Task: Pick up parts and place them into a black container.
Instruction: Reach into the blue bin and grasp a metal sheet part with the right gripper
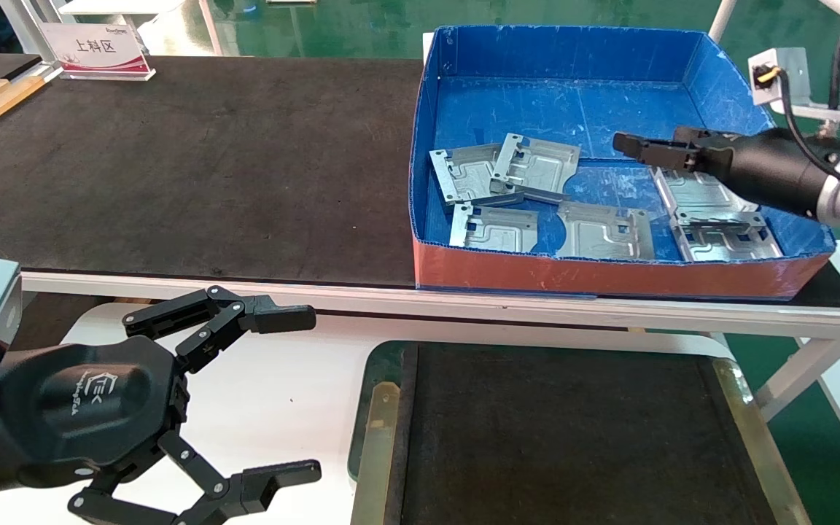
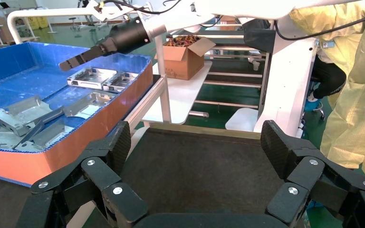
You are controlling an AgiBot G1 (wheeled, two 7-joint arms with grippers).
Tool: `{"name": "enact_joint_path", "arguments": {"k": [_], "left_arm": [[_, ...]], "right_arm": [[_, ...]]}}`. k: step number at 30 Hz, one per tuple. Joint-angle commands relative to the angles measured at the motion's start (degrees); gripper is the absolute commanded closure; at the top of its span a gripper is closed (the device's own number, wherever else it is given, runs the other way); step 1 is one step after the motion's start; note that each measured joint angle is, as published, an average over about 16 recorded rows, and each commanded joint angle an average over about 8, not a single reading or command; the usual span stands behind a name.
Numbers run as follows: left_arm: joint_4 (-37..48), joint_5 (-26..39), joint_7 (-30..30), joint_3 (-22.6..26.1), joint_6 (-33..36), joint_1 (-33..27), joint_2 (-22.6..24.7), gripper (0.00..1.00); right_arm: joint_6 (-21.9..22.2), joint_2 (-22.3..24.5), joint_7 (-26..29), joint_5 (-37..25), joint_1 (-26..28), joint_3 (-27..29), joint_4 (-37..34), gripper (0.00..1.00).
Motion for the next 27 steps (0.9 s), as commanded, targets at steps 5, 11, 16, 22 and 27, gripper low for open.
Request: {"name": "enact_joint_path", "arguments": {"k": [5, 11, 16, 22, 27], "left_arm": [[0.0, 0.0, 0.0, 0.0, 0.0, 0.0, 0.0, 0.00], [0.0, 0.0, 0.0, 0.0, 0.0, 0.0, 0.0, 0.00], [0.0, 0.0, 0.0, 0.0, 0.0, 0.0, 0.0, 0.00], [0.0, 0.0, 0.0, 0.0, 0.0, 0.0, 0.0, 0.00], [0.0, 0.0, 0.0, 0.0, 0.0, 0.0, 0.0, 0.00]], "right_arm": [[1.5, -2.2, 4.3, -5.6, 5.1, -3.8, -5.2, 0.00], [1.3, -3.5, 7.8, -9.7, 8.3, -6.6, -8.2, 0.00], [2.2, -4.4, 9.4, -12.0, 9.4, -8.3, -9.6, 0.00], [4.2, -5.1, 10.9, -13.6, 9.8, -9.3, -10.8, 0.22], [5.4, -5.5, 11.4, -14.2, 9.8, -9.8, -10.9, 0.84]]}}
